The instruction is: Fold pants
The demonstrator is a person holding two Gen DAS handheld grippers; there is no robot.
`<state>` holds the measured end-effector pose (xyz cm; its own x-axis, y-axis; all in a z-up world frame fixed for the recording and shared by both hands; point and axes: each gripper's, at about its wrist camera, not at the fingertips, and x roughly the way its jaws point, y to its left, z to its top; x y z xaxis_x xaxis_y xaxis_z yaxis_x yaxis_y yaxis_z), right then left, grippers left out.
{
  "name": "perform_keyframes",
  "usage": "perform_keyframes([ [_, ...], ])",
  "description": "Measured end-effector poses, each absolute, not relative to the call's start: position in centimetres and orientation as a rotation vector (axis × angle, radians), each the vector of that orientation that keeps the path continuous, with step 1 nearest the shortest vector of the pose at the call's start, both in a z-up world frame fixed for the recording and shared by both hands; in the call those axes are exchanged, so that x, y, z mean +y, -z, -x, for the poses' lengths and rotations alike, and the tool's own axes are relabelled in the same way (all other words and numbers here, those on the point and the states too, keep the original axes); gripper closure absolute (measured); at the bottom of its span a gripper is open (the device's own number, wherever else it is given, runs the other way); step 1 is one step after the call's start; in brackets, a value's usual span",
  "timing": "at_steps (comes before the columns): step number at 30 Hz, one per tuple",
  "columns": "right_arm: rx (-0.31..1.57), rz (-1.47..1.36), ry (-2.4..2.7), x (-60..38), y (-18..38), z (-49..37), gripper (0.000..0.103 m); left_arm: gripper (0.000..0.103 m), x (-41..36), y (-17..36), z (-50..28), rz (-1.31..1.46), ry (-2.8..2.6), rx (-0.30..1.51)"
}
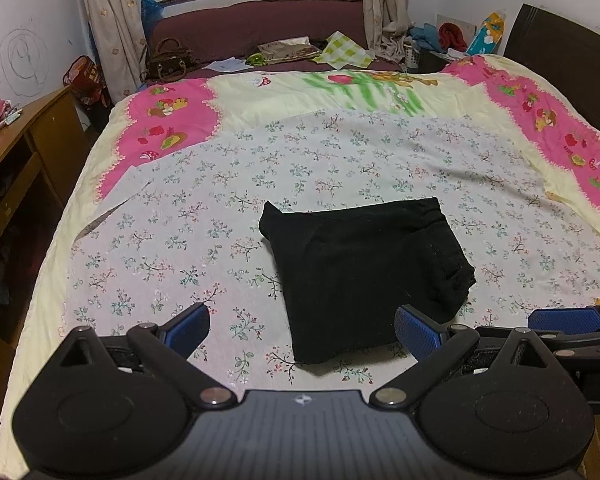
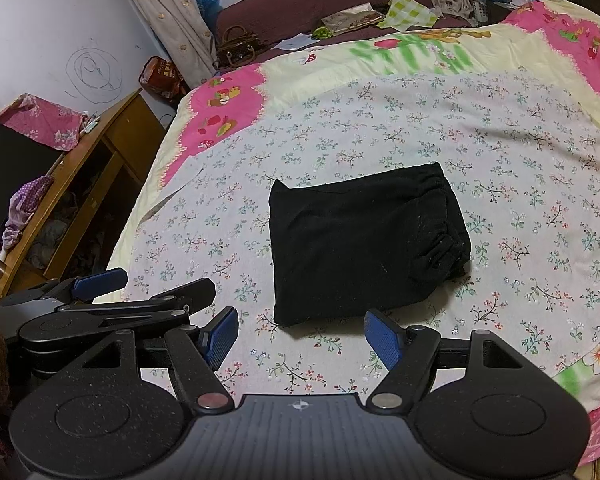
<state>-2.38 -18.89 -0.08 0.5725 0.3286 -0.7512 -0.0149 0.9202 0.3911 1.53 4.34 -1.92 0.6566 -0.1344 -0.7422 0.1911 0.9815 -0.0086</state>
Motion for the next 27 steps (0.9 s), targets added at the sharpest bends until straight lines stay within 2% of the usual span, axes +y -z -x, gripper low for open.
perform_keyframes([
  [27,0.957,-0.342,-0.210,-18.46,-0.10,2.33,0.046,0.000,4.84,2.20,-1.68,-0.087,0.190,0.833],
])
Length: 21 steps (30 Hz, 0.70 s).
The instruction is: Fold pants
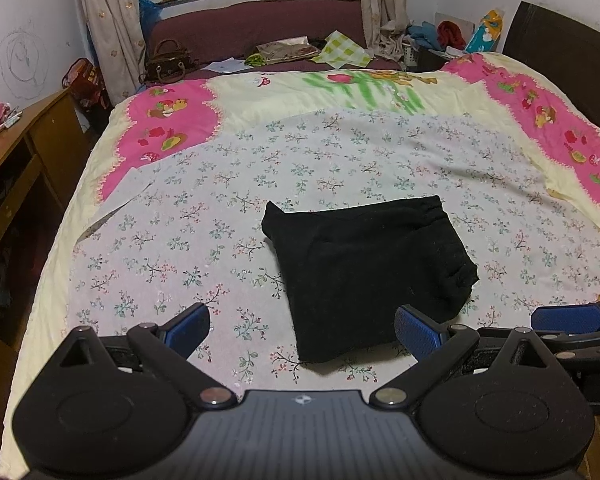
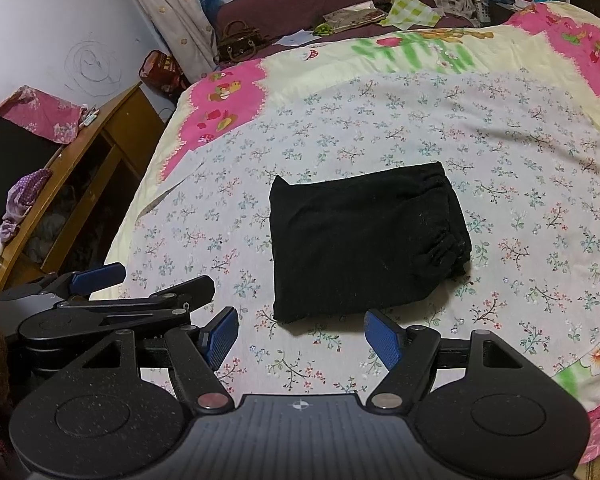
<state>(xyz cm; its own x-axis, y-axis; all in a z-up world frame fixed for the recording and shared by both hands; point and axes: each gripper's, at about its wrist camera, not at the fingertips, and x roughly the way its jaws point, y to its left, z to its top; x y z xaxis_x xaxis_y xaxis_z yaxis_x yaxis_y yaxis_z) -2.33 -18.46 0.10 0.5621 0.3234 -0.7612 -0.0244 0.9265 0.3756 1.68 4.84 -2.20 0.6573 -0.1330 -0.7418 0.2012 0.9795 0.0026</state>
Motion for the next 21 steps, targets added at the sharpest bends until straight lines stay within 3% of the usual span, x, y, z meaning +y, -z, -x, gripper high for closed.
perform_keyframes([
  [21,0.961,-0.301,-0.198,-18.07,-0.55,2.39,0.046,0.000,4.97,1.92,-1.40,-0.079,0.199,0.820],
])
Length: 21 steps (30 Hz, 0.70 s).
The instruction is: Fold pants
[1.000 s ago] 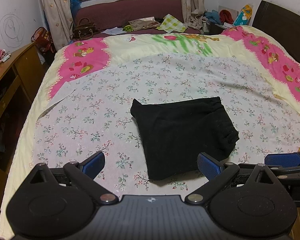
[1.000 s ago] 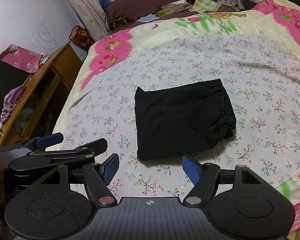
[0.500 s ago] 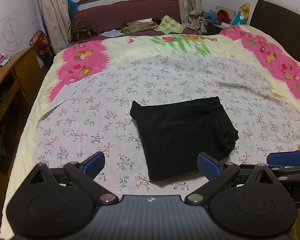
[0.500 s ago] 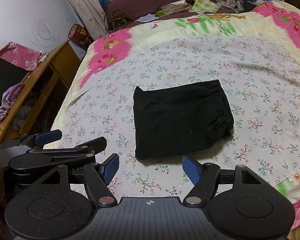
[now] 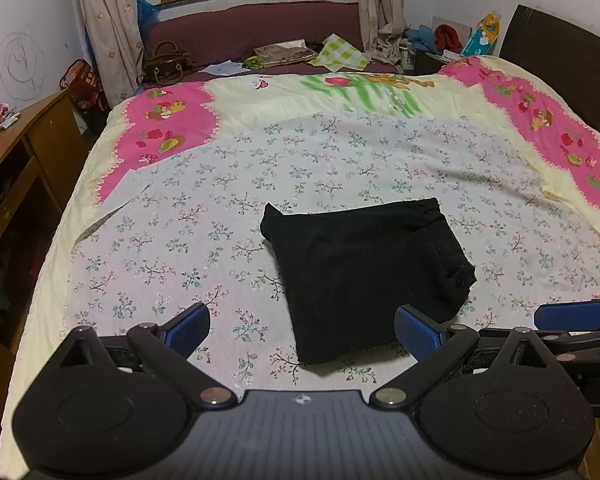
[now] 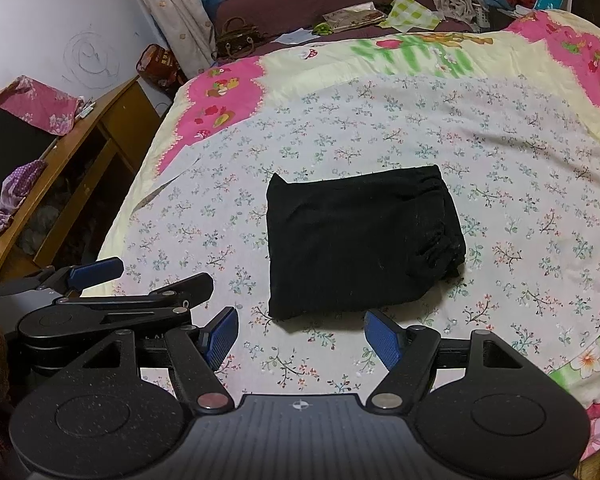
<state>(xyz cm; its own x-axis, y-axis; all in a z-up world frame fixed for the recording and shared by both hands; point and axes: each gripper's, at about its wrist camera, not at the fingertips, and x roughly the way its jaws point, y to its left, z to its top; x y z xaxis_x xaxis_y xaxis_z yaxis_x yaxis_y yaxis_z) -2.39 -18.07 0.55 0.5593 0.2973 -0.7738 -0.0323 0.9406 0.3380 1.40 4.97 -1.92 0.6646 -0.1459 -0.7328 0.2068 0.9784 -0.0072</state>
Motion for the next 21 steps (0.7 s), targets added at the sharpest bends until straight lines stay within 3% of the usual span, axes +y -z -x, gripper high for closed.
perform_keyframes([
  [21,0.960,-0.276,-0.200,-17.41,-0.90,2.29,0.046,0.000,5.53,1.70,-1.06,-0.069,0.192,0.808],
])
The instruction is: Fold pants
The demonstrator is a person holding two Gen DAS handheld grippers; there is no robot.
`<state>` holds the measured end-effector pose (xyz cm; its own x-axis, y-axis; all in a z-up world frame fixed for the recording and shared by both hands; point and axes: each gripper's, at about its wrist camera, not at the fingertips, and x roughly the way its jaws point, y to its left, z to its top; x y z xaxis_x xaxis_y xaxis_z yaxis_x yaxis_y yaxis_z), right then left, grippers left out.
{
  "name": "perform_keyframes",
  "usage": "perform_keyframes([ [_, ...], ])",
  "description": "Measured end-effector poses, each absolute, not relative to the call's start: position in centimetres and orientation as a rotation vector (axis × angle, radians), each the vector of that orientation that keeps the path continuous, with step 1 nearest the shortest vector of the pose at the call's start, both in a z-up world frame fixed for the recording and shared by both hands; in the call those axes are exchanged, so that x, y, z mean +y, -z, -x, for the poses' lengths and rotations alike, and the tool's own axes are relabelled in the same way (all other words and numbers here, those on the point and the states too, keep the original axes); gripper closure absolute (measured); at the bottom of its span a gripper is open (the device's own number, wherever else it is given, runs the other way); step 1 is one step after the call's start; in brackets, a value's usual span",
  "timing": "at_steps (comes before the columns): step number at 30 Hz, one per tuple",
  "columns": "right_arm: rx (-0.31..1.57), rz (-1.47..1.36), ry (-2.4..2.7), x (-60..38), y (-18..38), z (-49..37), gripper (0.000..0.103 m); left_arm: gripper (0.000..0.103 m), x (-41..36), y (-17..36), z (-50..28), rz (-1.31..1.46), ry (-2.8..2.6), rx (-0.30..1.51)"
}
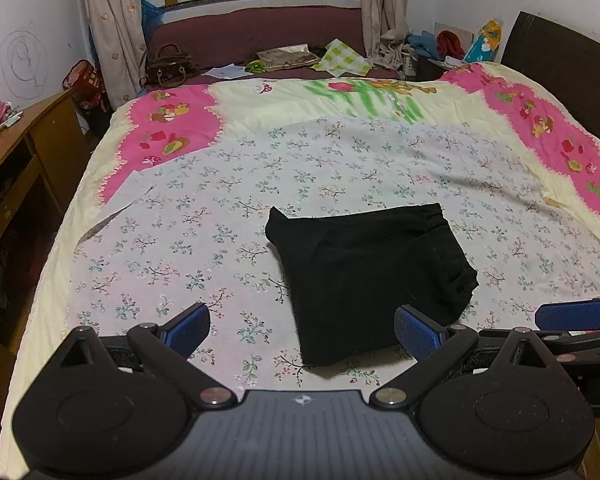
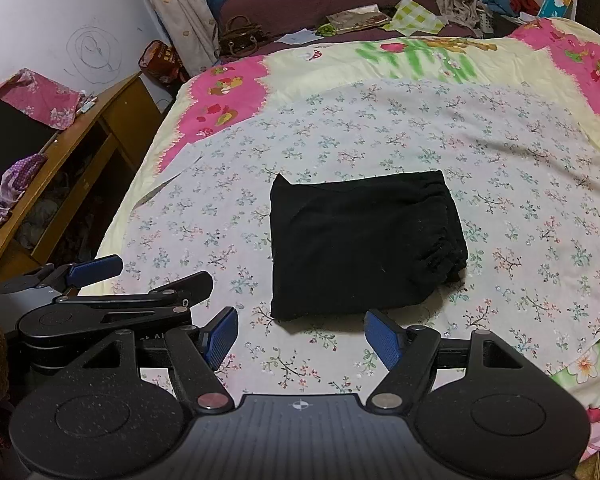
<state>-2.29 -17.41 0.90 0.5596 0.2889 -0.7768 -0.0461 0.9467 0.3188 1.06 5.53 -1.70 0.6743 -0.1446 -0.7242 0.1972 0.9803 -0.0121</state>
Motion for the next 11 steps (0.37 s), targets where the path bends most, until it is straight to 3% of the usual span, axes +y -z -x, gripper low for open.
perform_keyframes([
  [11,0.964,-0.271,-0.209,-17.06,-0.87,2.08,0.045,0.000,5.87,1.64,-0.92,-0.061,0.182,0.809],
])
